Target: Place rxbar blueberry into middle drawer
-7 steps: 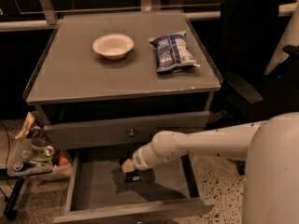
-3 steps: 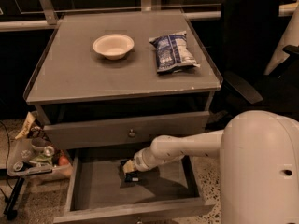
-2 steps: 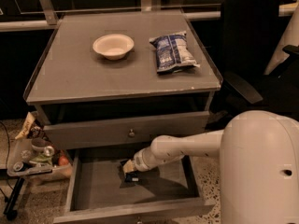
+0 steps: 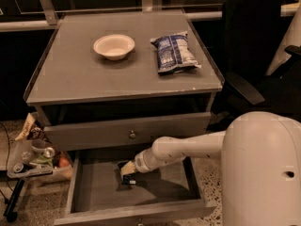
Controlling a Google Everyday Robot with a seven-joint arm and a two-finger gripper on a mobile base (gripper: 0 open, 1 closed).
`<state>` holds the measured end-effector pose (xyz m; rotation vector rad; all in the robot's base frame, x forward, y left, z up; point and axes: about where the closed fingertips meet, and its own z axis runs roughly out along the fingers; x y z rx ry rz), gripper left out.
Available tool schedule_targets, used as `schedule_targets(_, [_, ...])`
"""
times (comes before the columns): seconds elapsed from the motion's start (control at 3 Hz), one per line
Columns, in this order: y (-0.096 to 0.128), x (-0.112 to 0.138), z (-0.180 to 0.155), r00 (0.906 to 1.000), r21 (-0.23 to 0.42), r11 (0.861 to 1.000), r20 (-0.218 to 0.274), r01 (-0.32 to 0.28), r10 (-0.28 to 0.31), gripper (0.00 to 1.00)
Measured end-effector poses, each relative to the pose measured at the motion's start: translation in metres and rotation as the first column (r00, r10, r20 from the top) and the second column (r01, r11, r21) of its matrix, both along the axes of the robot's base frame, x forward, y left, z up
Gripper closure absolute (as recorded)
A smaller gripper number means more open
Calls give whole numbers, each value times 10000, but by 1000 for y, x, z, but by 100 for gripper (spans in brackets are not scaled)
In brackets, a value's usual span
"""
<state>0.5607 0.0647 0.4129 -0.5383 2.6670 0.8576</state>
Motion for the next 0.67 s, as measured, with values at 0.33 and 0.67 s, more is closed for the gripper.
schedule_targets(0.33, [0,0,0,10000,0,10000,0,0,0,12])
schedule_targets(0.67, [0,0,0,10000,0,10000,-1,-1,1,0])
